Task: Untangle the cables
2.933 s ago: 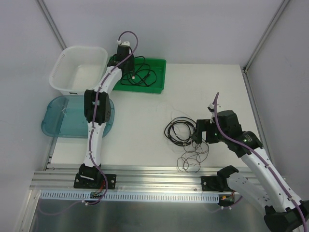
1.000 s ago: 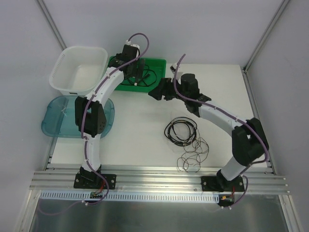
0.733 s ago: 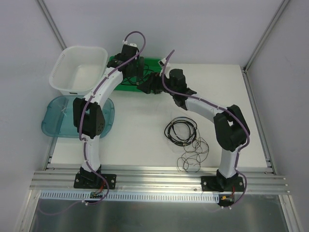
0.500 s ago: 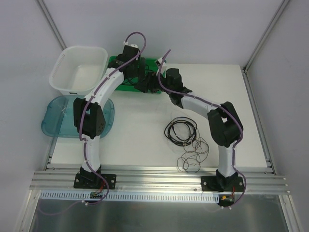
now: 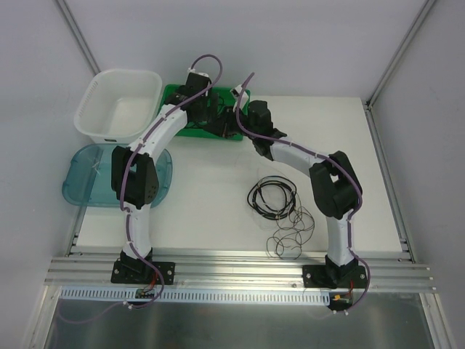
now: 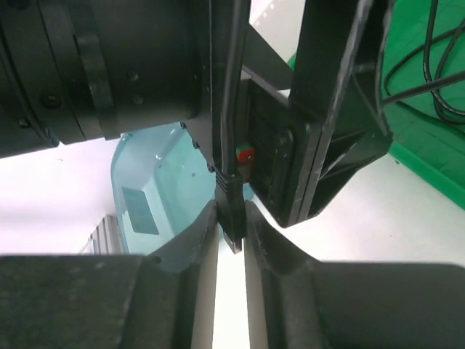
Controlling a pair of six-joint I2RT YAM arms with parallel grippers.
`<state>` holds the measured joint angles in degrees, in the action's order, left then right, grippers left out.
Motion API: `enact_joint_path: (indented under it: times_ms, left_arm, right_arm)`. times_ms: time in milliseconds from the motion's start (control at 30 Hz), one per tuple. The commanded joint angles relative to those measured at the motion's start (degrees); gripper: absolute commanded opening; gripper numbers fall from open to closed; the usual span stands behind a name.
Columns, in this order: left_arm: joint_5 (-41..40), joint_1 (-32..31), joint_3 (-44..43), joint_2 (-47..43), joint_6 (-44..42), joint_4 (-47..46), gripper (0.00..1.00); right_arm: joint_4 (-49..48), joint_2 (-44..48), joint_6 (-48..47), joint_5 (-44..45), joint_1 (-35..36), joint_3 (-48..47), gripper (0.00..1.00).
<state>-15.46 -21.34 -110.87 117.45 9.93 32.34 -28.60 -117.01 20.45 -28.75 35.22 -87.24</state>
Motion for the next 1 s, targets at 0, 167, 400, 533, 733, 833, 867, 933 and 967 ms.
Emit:
enact_joint_path:
  times_ms: [0, 167, 400, 533, 733, 833, 867, 933, 967]
  left_arm:
    - [0.5, -0.2, 2.0, -1.9, -6.3, 0.1, 0.99]
    - [2.0, -0.1, 5.4, -2.8, -15.7, 0.1, 0.99]
    - [9.2, 1.0, 10.9, -5.6, -24.8, -0.8, 0.99]
    - [12.1, 2.4, 13.1, -7.1, -25.8, -1.7, 0.99]
    - [29.0, 6.7, 15.4, -10.8, -24.1, -3.5, 0.99]
    - [36.4, 6.6, 17.5, -12.5, -28.1, -3.5, 0.99]
    - [37.5, 6.6, 18.0, -13.2, -28.8, -3.6, 0.99]
    - [40.1, 6.7, 18.8, -13.7, -30.1, -3.6, 0.99]
    - [42.4, 6.7, 18.9, -14.3, -30.2, -3.7, 0.99]
  right_arm:
    - [-0.1, 3.1, -2.2, 0.0, -0.9, -1.2, 0.01]
    - [2.9, 4.8, -3.0, 0.1, -2.7, -1.3, 0.01]
    - [8.4, 5.3, -4.9, 0.6, -5.1, -2.3, 0.01]
    - [11.4, 6.3, -6.7, 0.0, -6.7, -1.8, 0.01]
    - [14.8, 5.6, -8.8, -1.5, -8.3, -2.5, 0.01]
    - [16.3, 4.6, -9.7, -1.9, -8.5, -3.9, 0.01]
    - [16.6, 4.3, -9.9, -2.0, -8.7, -4.9, 0.01]
    - [17.2, 3.3, -10.6, -1.3, -8.7, -5.8, 0.01]
    - [17.2, 2.9, -10.6, -0.8, -8.6, -6.5, 0.01]
